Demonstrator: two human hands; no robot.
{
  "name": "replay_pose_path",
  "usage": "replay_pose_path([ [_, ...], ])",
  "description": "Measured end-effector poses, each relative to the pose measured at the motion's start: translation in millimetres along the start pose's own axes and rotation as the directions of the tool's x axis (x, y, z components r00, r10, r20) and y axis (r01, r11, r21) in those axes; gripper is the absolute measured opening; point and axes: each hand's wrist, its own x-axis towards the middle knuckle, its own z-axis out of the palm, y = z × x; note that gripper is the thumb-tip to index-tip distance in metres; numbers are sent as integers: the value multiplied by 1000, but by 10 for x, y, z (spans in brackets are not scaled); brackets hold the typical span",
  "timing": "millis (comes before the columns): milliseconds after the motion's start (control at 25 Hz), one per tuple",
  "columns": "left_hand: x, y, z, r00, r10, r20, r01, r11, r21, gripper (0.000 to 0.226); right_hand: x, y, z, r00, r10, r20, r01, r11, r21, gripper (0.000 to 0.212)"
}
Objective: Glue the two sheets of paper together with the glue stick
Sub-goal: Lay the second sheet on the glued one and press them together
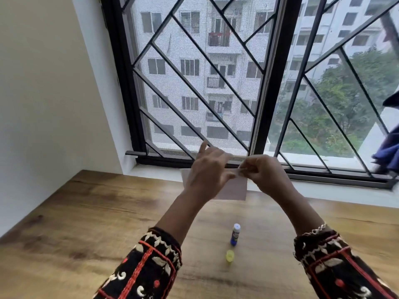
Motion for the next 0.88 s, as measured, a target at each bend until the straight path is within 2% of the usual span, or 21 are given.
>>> replay_pose_path([
  [120,51,75,65,989,-42,143,39,999,24,25,3,-85,27,997,-67,-29,65,995,-69,7],
  [480,53,-19,1,953,-143,265,189,970,-153,14,-26,-89,68,997,-65,-29,62,992,-111,15],
  [880,-37,-362,-146,898,-291,331,357,920,-160,6,3,79,-68,998,-4,-60,-2,996,-90,12],
])
